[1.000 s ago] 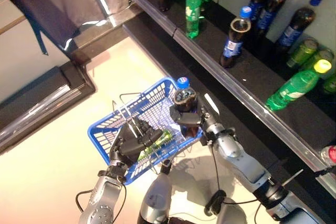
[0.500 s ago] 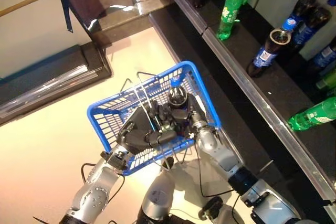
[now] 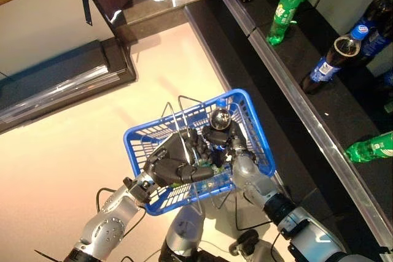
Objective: Pick up the drink and place into the basket.
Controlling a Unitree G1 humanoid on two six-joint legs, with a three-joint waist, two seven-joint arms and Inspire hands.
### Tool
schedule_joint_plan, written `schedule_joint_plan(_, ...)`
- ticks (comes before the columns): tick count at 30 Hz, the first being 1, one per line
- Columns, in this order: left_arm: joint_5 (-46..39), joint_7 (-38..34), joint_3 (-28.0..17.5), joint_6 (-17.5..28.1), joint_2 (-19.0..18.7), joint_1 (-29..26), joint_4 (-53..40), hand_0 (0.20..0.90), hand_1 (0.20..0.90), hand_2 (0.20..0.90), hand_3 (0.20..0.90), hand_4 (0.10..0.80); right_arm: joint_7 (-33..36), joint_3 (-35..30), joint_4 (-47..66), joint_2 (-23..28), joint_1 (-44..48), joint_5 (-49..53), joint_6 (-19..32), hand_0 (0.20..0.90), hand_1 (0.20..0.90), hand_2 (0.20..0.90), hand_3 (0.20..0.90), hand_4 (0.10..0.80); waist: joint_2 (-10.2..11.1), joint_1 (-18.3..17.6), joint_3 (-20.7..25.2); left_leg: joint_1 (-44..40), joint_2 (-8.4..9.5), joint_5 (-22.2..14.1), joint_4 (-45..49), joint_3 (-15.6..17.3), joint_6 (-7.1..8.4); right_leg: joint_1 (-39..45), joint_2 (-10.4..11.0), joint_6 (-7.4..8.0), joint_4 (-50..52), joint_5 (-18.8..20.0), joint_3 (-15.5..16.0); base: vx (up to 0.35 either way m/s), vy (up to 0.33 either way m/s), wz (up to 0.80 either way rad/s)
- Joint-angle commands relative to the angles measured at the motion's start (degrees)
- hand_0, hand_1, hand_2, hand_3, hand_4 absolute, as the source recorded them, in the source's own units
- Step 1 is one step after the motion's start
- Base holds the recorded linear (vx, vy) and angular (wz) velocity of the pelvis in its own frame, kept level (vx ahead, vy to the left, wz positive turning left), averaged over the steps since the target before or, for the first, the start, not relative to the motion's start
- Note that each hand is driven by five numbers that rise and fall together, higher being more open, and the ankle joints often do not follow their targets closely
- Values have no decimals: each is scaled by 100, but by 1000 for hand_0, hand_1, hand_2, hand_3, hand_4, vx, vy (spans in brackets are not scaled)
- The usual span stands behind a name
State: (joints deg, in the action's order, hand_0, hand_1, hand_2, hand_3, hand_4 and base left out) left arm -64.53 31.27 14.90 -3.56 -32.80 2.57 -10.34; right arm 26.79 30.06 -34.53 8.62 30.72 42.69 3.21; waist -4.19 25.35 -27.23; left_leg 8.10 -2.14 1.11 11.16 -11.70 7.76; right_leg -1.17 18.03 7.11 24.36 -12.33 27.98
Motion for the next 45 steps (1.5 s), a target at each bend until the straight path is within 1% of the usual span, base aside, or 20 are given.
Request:
schedule_joint_plan(1, -692, 1363, -503, 883, 229, -1138, -2046, 300, 300, 300, 200, 100, -589, 100, 323, -642, 850, 919, 743, 300, 300, 300, 200, 100, 49, 12, 328, 400, 471, -111, 607, 53, -426, 464, -562, -648, -679, 504, 113, 0, 0, 0)
schedule_joint_plan(2, -692, 1363, -503, 883, 229, -1138, -2046, 300, 300, 300, 200, 100, -589, 100, 323, -642, 850, 919, 743, 300, 300, 300, 200, 100, 49, 12, 328, 400, 471, -111, 607, 53, -426, 464, -562, -648, -679, 504, 113, 0, 0, 0)
schedule_joint_plan(3, -706, 1419, -508, 877, 185, -1184, -2063, 300, 300, 300, 200, 100, -697, 15, 134, -689, 862, 1260, 772, 300, 300, 300, 200, 100, 55, 36, 298, 409, 477, -108, 590, 41, -433, 451, -558, -640, -678, 513, 129, 35, -61, 2)
schedule_joint_plan(4, -735, 1404, -495, 815, 126, -1255, -2118, 300, 300, 300, 200, 100, -954, -115, -153, -734, 936, 2133, 769, 300, 300, 300, 200, 100, 93, 85, 262, 430, 483, -110, 581, 27, -440, 435, -557, -630, -678, 522, 153, 46, -78, 6)
schedule_joint_plan(5, -788, 1424, -520, 773, 96, -1300, -2099, 300, 300, 300, 200, 100, -1179, -225, -337, -790, 939, 2562, 715, 300, 300, 300, 200, 100, 109, 98, 251, 438, 487, -112, 567, 28, -449, 430, -561, -626, -683, 519, 157, 39, -63, 13)
schedule_joint_plan(9, -882, 1512, -584, 720, 0, -1315, -2093, 300, 300, 300, 200, 100, -1558, -404, -673, -834, 967, 3290, 381, 300, 300, 300, 200, 100, 139, 135, 225, 451, 482, -114, 534, 33, -470, 394, -554, -609, -671, 530, 164, 17, -22, 13)
schedule_joint_plan(10, -901, 1543, -619, 706, -45, -1303, -2082, 300, 300, 300, 200, 100, -1718, -460, -825, -845, 988, 3599, 81, 300, 300, 300, 200, 100, 149, 150, 220, 460, 479, -110, 515, 40, -479, 379, -552, -600, -669, 533, 164, 0, 0, 0)
schedule_joint_plan(14, -881, 1595, -692, 642, -112, -1273, -2063, 300, 300, 300, 200, 100, -2273, -475, -1196, -735, 1030, 3816, -882, 300, 300, 300, 200, 100, 148, 183, 175, 522, 466, -99, 500, 86, -496, 298, -519, -591, -594, 506, 183, 0, 0, 0)
schedule_joint_plan(17, -896, 1687, -737, 629, -158, -1188, -2090, 300, 300, 300, 200, 100, -2593, -478, -1365, -601, 1012, 4156, -1267, 300, 300, 300, 200, 100, 132, 216, 132, 563, 469, -88, 526, 88, -510, 266, -489, -587, -534, 502, 208, 11, -3, 0)
schedule_joint_plan(20, -980, 1763, -821, 600, -255, -1099, -2128, 300, 300, 300, 200, 100, -2688, -615, -1560, -517, 1067, 4441, -1406, 300, 300, 300, 200, 100, 144, 267, 106, 557, 470, -96, 517, 87, -525, 279, -478, -572, -536, 509, 232, 44, -18, 1)
schedule_joint_plan(23, -1046, 1788, -860, 612, -324, -1067, -2150, 300, 300, 300, 200, 100, -2660, -749, -1637, -482, 1120, 4709, -1222, 300, 300, 300, 200, 100, 147, 293, 72, 582, 479, -105, 528, 98, -548, 233, -454, -553, -492, 521, 251, 8, -8, 3)
schedule_joint_plan(24, -1044, 1766, -867, 602, -327, -1056, -2173, 300, 300, 300, 200, 100, -2561, -840, -1645, -468, 1161, 4767, -1189, 436, 436, 436, 359, 259, 153, 300, 54, 606, 488, -115, 551, 96, -556, 208, -446, -545, -465, 523, 257, 0, 0, 0)
schedule_joint_plan(25, -1041, 1762, -870, 588, -324, -1053, -2177, 300, 300, 300, 200, 100, -2541, -868, -1653, -466, 1175, 4774, -1170, 545, 545, 545, 485, 385, 158, 305, 46, 610, 489, -119, 557, 89, -559, 202, -446, -542, -458, 528, 259, 0, 0, 0)
schedule_joint_plan(26, -1024, 1737, -877, 560, -315, -1034, -2195, 300, 300, 300, 200, 100, -2513, -921, -1692, -470, 1219, 4734, -1070, 853, 853, 853, 845, 745, 166, 315, 33, 615, 489, -125, 562, 79, -567, 175, -447, -538, -432, 533, 260, 0, 0, 0)
schedule_joint_plan(27, -1020, 1722, -877, 554, -316, -1034, -2199, 300, 300, 300, 200, 100, -2507, -935, -1706, -472, 1229, 4706, -1036, 853, 853, 853, 845, 745, 168, 315, 29, 617, 489, -127, 563, 78, -570, 165, -446, -538, -423, 533, 258, 7, -10, 5)
schedule_joint_plan(28, -1017, 1718, -880, 553, -314, -1028, -2191, 300, 300, 300, 200, 100, -2495, -952, -1717, -471, 1236, 4683, -1022, 900, 900, 900, 900, 800, 169, 313, 24, 617, 486, -127, 562, 80, -570, 160, -446, -538, -416, 533, 256, 5, 0, 11)
schedule_joint_plan(37, -1153, 1489, -916, 420, -271, -947, -2144, 300, 300, 300, 200, 100, -2440, -1005, -1617, -414, 1270, 4581, -680, 900, 900, 900, 900, 800, 212, 308, -17, 604, 446, -96, 489, 95, -578, 120, -471, -515, -441, 581, 258, -1, -5, 3)
schedule_joint_plan(39, -1262, 1426, -960, 287, -185, -819, -2092, 300, 300, 300, 200, 100, -2493, -918, -1229, -395, 1134, 4443, -468, 900, 900, 900, 900, 800, 242, 280, -33, 575, 417, -76, 439, 120, -573, 130, -486, -503, -480, 605, 269, 0, 0, 0)
schedule_joint_plan(44, -1051, 1392, -994, 319, -76, -630, -1989, 300, 300, 300, 200, 100, -2400, -665, -388, -311, 814, 4197, -236, 900, 900, 900, 900, 800, 270, 209, -64, 564, 391, -68, 426, 155, -585, 86, -476, -490, -443, 628, 274, 0, 0, 0)
schedule_joint_plan(45, -1059, 1369, -1017, 305, -76, -570, -1970, 300, 300, 300, 200, 100, -2342, -604, -164, -289, 700, 4027, -83, 900, 900, 900, 900, 800, 288, 186, -70, 560, 383, -72, 424, 166, -594, 79, -479, -482, -446, 638, 264, 0, 0, 0)
